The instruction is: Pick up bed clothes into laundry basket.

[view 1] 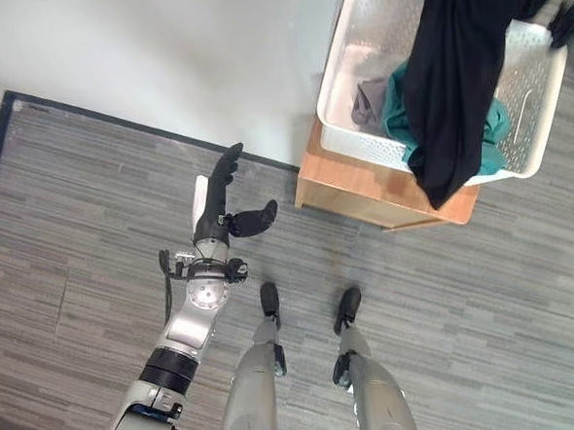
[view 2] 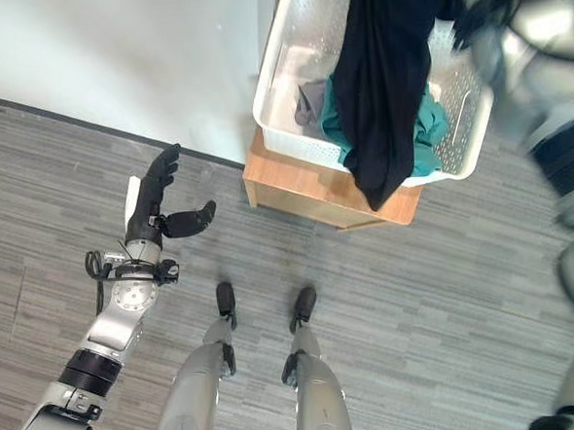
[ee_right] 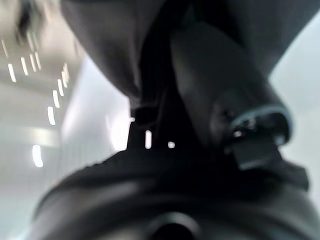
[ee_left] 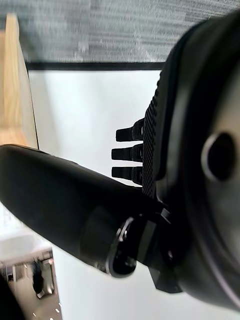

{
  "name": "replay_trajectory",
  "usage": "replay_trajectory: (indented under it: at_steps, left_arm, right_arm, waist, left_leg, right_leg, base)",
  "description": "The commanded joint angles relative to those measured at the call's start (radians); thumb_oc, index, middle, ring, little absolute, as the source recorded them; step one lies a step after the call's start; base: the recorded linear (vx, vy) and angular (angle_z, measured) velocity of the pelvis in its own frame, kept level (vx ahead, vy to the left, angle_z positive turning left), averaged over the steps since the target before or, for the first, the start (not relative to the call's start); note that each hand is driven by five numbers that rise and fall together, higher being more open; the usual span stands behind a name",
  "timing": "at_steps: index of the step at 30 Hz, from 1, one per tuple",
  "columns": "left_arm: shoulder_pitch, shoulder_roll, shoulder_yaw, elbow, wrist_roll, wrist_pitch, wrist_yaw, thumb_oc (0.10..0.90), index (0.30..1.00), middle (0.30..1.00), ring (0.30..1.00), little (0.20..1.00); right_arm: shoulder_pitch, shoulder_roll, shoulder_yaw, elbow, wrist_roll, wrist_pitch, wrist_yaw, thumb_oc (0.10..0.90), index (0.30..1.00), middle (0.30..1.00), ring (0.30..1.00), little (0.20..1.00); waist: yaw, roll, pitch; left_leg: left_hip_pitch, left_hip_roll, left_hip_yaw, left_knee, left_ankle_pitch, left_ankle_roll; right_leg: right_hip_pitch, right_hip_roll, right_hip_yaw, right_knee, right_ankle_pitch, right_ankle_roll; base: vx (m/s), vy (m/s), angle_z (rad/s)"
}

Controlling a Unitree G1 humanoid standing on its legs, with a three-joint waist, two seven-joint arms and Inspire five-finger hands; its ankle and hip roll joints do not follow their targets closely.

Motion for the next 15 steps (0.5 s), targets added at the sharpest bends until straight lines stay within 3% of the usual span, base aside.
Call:
replay_trajectory:
  at_steps: [1,8,15]
  left_arm:
    - [-0.078,0.015,-0.140,-0.056,-0.029,-0.123,-0.004,0.800,0.900,0.900,0.900,0.900]
    - [-0.028,0.027,-0.115,-0.062,-0.045,-0.123,-0.019,0.800,0.900,0.900,0.900,0.900]
    - [0.005,0.036,-0.104,-0.078,-0.037,-0.118,-0.024,0.800,0.900,0.900,0.900,0.900]
  right_arm:
    - [-0.212,-0.057,-0.051,0.008,0.038,0.019,-0.090,0.400,0.300,0.300,0.300,0.300]
    - [-0.222,-0.044,-0.046,-0.051,0.043,0.000,-0.073,0.400,0.300,0.300,0.300,0.300]
    - [-0.179,-0.046,-0.094,-0.123,0.010,-0.001,-0.066,0.400,0.300,0.300,0.300,0.300]
  waist:
    - [0.039,0.007,-0.117]
    - [0.036,-0.006,-0.171]
    - [0.036,-0.010,-0.182]
  left_leg:
    - [0.021,0.041,0.038,-0.112,0.016,-0.144]
    - [0.073,0.034,0.037,-0.112,-0.007,-0.135]
    - [0.089,0.027,0.028,-0.112,-0.016,-0.125]
  right_leg:
    - [0.180,-0.029,-0.072,0.008,-0.310,0.130]
    - [0.232,-0.027,-0.075,0.006,-0.326,0.128]
    - [0.254,-0.024,-0.076,0.011,-0.340,0.122]
  base:
    - [0.08,-0.008,0.21]
    - [0.06,-0.003,0.04]
    - [0.02,-0.002,0.01]
